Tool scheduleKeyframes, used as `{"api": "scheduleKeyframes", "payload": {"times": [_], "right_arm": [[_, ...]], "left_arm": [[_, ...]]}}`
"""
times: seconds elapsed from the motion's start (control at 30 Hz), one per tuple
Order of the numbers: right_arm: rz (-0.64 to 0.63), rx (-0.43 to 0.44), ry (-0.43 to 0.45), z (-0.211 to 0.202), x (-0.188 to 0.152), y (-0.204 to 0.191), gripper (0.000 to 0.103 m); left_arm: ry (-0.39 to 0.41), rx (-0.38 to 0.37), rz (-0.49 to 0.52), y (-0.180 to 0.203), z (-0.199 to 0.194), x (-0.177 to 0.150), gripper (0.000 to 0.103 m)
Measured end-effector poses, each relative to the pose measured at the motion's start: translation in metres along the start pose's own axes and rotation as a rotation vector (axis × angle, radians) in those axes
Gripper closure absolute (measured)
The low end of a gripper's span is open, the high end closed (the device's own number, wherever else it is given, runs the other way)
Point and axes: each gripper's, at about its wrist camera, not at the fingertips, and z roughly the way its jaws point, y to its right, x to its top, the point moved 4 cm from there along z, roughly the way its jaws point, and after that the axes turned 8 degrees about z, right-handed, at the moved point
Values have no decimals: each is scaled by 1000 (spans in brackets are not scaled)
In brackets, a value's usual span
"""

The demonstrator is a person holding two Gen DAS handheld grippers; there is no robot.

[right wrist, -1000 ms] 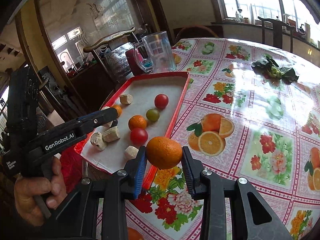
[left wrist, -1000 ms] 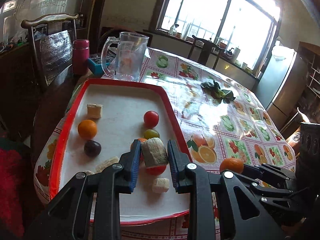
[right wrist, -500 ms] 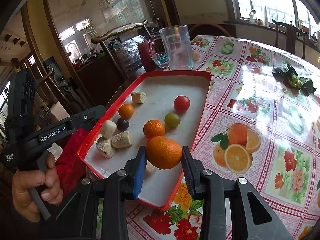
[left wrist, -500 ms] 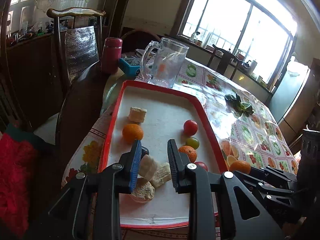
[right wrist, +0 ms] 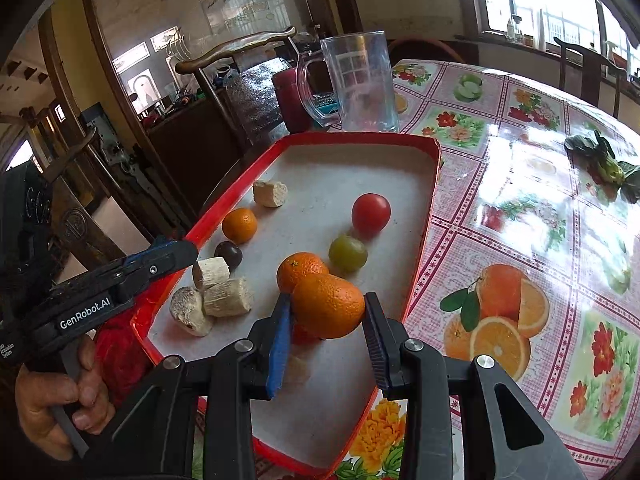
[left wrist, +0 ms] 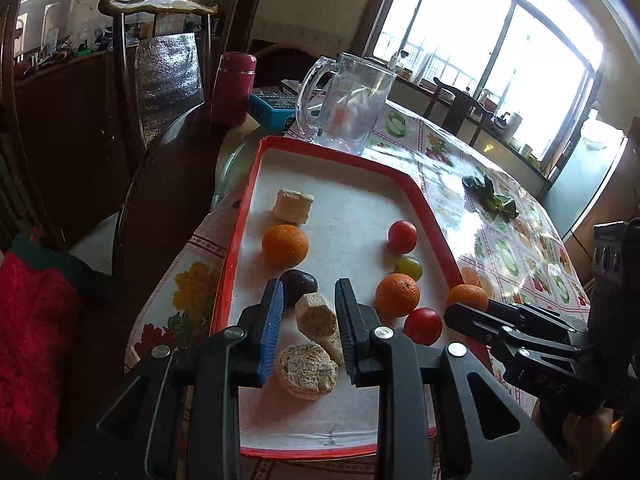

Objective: Organize fruits
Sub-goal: 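Open the left tool to drop the cake while the right tool releases the mandarin into the tray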

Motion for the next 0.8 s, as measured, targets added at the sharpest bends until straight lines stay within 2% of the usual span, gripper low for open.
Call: {"api": "scheduleKeyframes", "payload": {"times": [0.4,0.47,0.7,0.8], "right_arm": [[6,7,-13,6,1,5,64],[10,13,-7,3,1,6,55],[27,42,32,-17,3,9,54],[23,58,48,-28,3,9,53]], "left_arm": [[-44,-5,29,6,15,-1,79],[-68,-2,37,9,20,-4,79],[-71,15,53,13,16,-5,78],[-67,17,67,16,12,-3,74]]}}
